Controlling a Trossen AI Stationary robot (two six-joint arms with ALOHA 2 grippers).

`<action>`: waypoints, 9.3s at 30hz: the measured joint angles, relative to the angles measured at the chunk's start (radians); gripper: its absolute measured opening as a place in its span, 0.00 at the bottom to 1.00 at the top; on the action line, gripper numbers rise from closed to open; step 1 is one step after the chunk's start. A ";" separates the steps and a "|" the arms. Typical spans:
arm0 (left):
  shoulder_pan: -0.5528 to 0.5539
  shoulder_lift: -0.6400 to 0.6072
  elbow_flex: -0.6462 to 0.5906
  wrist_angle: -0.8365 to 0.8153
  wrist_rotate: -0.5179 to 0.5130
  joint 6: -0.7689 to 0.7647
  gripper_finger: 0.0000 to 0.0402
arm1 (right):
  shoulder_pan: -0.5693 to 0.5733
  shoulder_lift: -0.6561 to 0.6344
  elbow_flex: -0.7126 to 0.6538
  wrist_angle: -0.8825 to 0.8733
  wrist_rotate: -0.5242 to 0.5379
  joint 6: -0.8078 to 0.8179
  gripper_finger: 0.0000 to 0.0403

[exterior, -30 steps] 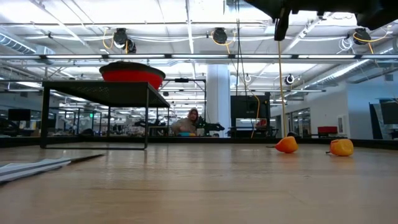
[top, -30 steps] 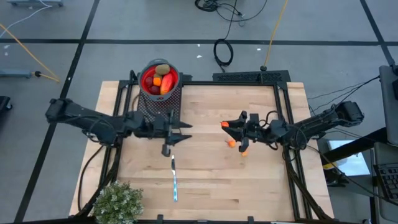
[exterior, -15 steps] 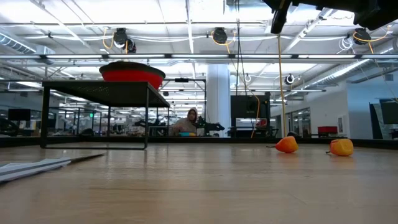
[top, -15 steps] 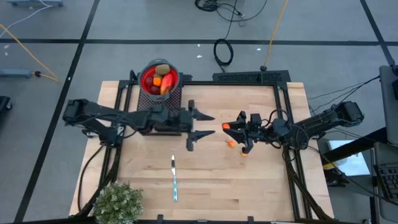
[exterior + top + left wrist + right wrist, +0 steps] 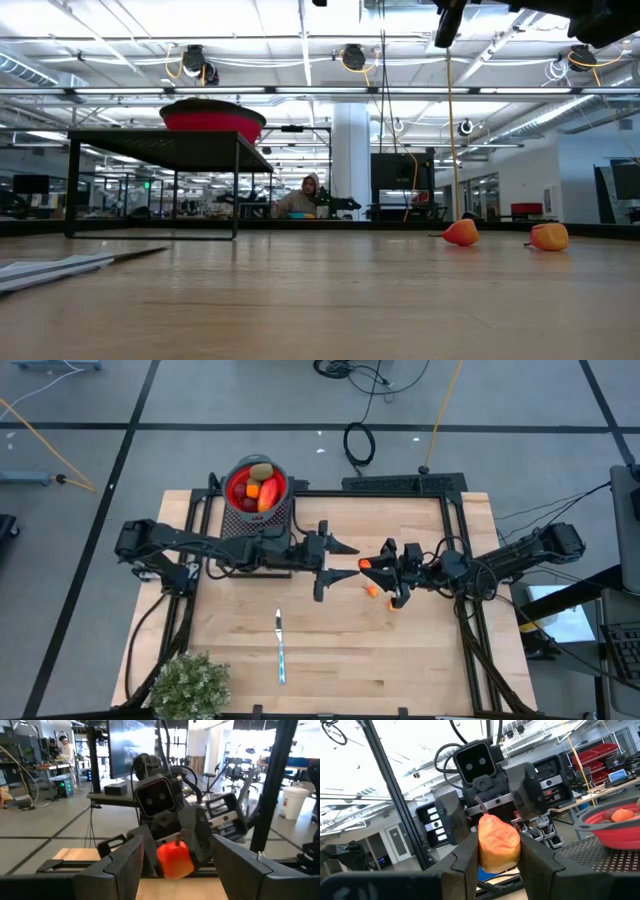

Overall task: Pick & Place Fruit
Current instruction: Put the peach into the red strainer bowl on the shelf

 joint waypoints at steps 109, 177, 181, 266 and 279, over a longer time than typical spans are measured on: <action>0.235 -0.383 0.000 -0.667 -0.558 0.061 0.00 | -0.045 0.000 0.000 -0.253 0.002 -0.045 0.16; 0.842 -0.204 0.000 -1.065 -0.395 -0.180 0.01 | -0.043 0.000 0.000 -0.253 -0.026 -0.046 0.00; 0.842 -0.203 0.000 -1.056 -0.396 -0.178 0.04 | -0.043 0.000 0.000 -0.253 -0.026 -0.046 0.00; 0.225 -0.639 -0.311 -0.567 0.032 -0.105 0.00 | 0.026 -0.042 0.398 -2.021 -0.416 0.667 0.00; 0.225 -0.639 -0.311 -0.547 0.052 -0.122 0.02 | -0.053 0.023 0.397 -1.967 -0.417 0.531 0.31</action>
